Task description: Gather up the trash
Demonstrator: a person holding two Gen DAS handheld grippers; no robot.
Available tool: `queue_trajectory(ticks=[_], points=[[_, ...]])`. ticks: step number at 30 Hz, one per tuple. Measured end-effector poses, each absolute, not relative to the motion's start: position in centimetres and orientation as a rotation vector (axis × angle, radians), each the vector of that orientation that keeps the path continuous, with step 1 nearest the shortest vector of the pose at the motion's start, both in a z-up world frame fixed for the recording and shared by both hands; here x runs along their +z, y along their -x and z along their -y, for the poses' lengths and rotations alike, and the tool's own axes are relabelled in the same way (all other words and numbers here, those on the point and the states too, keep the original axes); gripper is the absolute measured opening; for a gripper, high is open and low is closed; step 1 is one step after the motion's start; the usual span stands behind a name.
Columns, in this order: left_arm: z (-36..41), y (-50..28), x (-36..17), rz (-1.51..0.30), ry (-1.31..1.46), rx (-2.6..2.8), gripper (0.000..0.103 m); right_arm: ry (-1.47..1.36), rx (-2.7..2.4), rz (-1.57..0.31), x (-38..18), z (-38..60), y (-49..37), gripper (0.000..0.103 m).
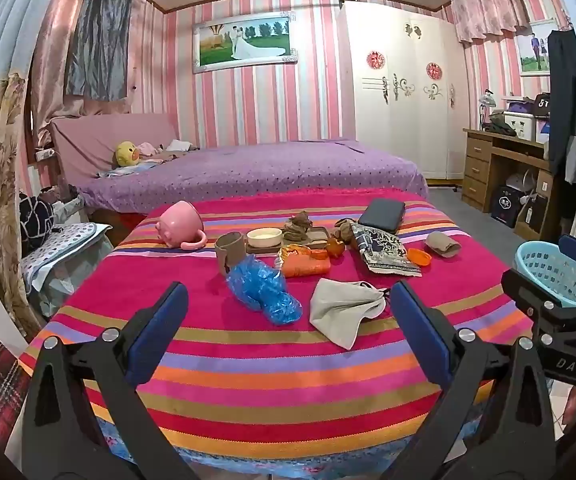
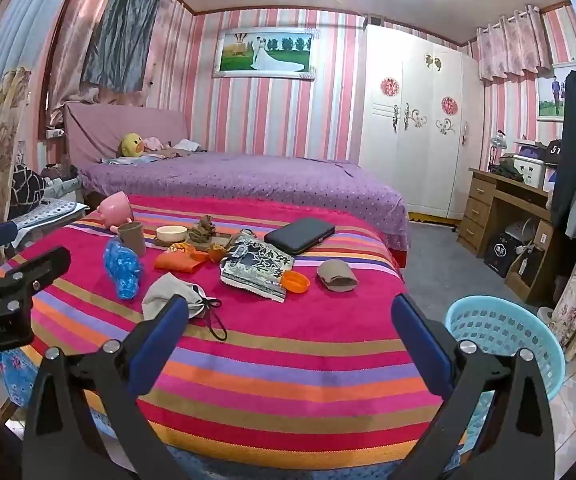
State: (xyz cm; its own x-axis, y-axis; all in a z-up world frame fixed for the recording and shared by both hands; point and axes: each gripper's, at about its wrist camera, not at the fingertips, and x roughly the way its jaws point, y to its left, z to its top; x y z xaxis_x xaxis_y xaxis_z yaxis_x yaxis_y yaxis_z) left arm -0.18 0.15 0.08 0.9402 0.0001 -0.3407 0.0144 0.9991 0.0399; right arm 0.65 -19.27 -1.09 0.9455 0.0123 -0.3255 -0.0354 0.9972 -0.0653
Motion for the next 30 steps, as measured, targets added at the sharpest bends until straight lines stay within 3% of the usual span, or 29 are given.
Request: queue_trajectory(ticks=[30], points=[[-0.18,-0.25,-0.17,-0.357,-0.057,0.006,0.098,0.071,0.03,-0.316,-0.49,19.12,-0.21,0.099]])
